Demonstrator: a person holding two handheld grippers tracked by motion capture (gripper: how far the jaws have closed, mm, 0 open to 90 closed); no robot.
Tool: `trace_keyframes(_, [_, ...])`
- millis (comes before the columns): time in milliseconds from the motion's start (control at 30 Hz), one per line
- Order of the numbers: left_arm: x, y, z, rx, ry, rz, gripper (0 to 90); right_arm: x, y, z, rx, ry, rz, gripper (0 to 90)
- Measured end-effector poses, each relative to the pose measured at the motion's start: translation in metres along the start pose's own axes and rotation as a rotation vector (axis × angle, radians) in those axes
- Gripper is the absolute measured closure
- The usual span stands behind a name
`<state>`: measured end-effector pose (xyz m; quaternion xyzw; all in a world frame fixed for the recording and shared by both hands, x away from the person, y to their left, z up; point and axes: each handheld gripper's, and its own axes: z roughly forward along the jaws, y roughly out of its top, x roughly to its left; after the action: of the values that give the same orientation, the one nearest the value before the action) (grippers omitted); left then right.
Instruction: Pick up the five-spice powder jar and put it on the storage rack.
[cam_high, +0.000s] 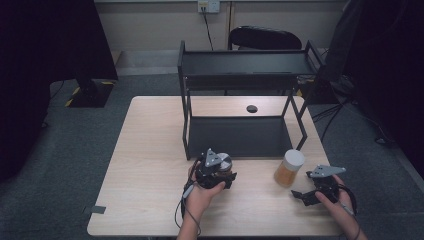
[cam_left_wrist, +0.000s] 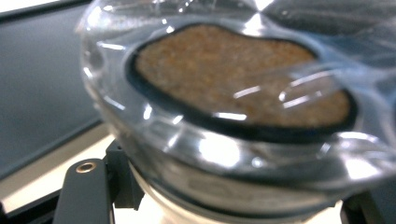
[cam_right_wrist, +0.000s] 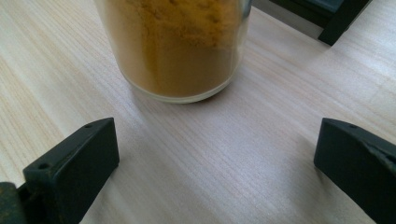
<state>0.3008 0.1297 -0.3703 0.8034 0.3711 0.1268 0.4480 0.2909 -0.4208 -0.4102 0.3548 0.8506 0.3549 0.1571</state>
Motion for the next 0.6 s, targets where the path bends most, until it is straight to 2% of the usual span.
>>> trace_keyframes(333, [0.009, 0.023, 0.005, -0.007, -0.002, -0.011, 31.5, 0.000, 0.000, 0.000, 0.000, 0.000, 0.000, 0.0])
trace_keyframes(600, [0.014, 0.042, 0.008, -0.008, 0.001, -0.001, 31.5, 0.000, 0.000, 0.000, 0.000, 0.000, 0.000, 0.0])
